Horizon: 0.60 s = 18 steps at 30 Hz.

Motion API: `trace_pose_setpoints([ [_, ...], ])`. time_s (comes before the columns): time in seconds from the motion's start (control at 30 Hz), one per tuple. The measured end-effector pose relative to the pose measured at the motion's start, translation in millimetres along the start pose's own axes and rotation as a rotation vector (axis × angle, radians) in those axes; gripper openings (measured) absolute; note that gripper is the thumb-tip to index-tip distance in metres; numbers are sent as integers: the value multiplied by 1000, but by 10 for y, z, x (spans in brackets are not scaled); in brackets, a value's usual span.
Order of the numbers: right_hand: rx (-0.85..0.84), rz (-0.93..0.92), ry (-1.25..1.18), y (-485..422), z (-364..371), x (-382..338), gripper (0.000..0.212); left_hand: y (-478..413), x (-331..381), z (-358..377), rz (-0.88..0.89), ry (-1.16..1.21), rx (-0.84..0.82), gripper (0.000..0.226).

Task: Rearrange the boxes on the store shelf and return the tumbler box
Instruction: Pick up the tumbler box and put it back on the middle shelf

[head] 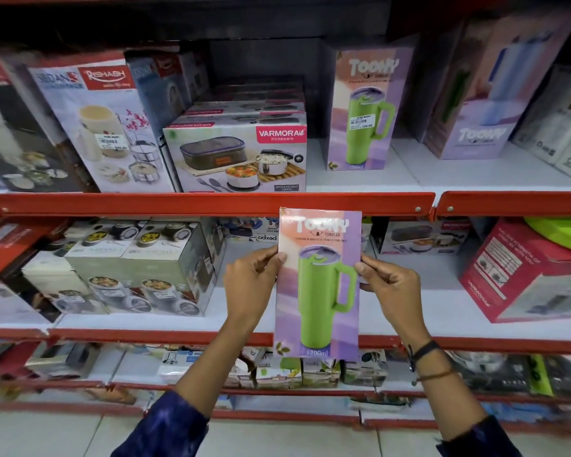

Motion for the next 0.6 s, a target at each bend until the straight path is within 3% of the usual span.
trace_pose_setpoints([
  [0.33,69,-73,-46,117,-122,-311,30,144,393,-99,32,151,38,24],
  [0.6,148,-375,-96,-330,-372,-1242,37,-265,1390,-61,369,283,30,34],
])
Point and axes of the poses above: each hand's wrist, its own y-axis away from the middle knuckle, its own z-axis out of the palm, x = y × z, the point moved 4 cm from there along -y, towards the middle knuckle, and after that the axes turned 2 degrees about z, right-handed, at the moved point
